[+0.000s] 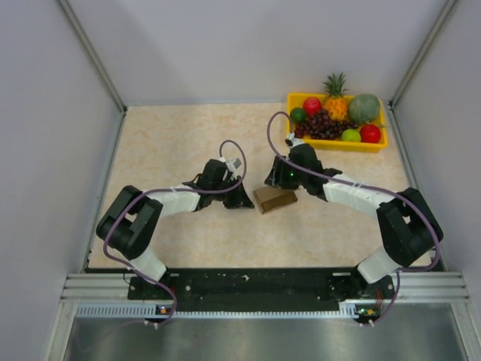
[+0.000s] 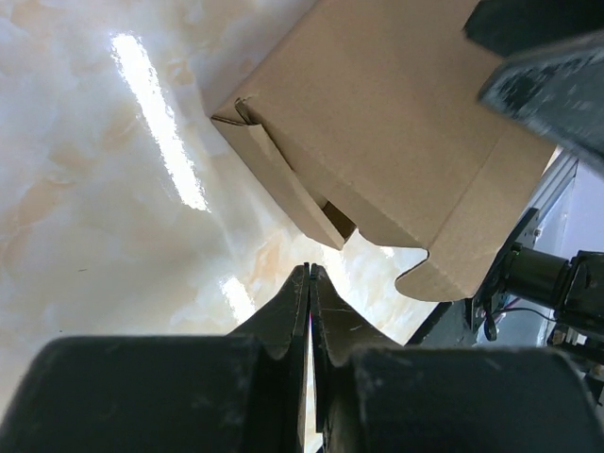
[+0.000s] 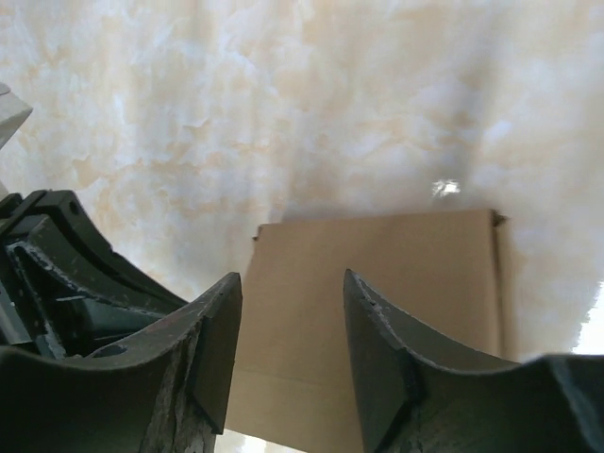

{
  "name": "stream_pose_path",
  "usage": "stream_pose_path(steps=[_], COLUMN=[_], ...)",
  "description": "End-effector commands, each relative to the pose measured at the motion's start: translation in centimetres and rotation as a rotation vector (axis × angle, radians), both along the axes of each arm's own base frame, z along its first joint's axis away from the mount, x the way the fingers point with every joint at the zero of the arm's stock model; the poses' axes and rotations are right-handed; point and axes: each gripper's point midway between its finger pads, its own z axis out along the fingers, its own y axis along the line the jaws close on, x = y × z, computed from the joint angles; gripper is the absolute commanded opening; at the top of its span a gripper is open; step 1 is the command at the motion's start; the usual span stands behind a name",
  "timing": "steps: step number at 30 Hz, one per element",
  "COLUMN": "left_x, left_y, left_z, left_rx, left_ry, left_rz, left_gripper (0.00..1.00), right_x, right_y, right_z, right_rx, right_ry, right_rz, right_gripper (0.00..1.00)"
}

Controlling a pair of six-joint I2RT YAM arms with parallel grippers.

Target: Fold the paper box

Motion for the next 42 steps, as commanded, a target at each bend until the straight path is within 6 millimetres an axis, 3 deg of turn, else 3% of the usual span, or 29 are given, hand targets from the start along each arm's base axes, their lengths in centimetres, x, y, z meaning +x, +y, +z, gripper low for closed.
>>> stream_pose_path(steps=[1, 8, 12, 18, 20, 22, 24, 27, 30, 32, 38, 39, 40, 42], left_x=[0.1, 0.1, 0.5, 1.7, 1.9, 1.7, 1.5, 1.0, 0.7, 0.5, 0.7, 1.0, 0.4, 1.1], left_y=[-1.3, -1.9, -2.4, -2.4, -2.0, -2.0, -1.1, 0.7, 2.0, 1.8, -0.7, -0.6, 0.0, 0.6], left_z=[1.3, 1.2, 1.6, 0.5, 0.6, 0.1, -0.9, -1.4, -0.6, 1.1, 7.0, 7.0, 5.6, 5.1], left_rx=[-0.043, -0.057, -0.070, -0.024, -0.008, 0.006, 0.071, 0.131, 0.167, 0.140, -0.029, -0.003, 0.058, 0.116], left_ry=[-0.041, -0.030, -0.035, -0.043, -0.063, -0.066, -0.038, -0.055, -0.083, -0.111, -0.161, -0.168, -0.113, -0.127], left_rz=[-0.028, -0.026, -0.013, -0.026, -0.018, -0.043, -0.032, 0.002, 0.025, 0.018, -0.043, -0.052, -0.056, -0.040], left_gripper=[0.06, 0.06, 0.06, 0.06, 0.09, 0.09, 0.09, 0.10, 0.15, 0.22, 0.27, 0.21, 0.18, 0.15], right_x=[0.1, -0.8, -1.7, -1.9, -2.5, -2.2, -3.1, -3.0, -2.8, -2.6, -2.6, -2.5, -2.5, -2.5], right_y=[-2.4, -3.3, -2.7, -3.2, -3.7, -3.5, -4.0, -4.1, -4.2, -4.1, -4.1, -4.1, -4.0, -4.0], right_z=[1.7, 1.7, 1.3, 0.2, -1.1, -0.9, -2.4, -2.5, -2.4, -2.4, -2.4, -2.2, -2.2, -2.1], right_rx=[-0.043, -0.030, 0.006, 0.003, -0.002, 0.029, 0.028, 0.043, 0.038, 0.034, 0.025, 0.026, 0.028, 0.032], right_ry=[0.005, 0.033, 0.046, -0.034, -0.034, -0.086, -0.068, -0.090, -0.093, -0.087, -0.076, -0.081, -0.081, -0.081], right_rz=[0.049, 0.079, 0.126, 0.133, 0.128, 0.117, 0.105, 0.090, 0.079, 0.082, 0.084, 0.085, 0.086, 0.087], right_gripper=[0.49, 0.47, 0.45, 0.38, 0.35, 0.33, 0.32, 0.31, 0.31, 0.31, 0.31, 0.31, 0.31, 0.31])
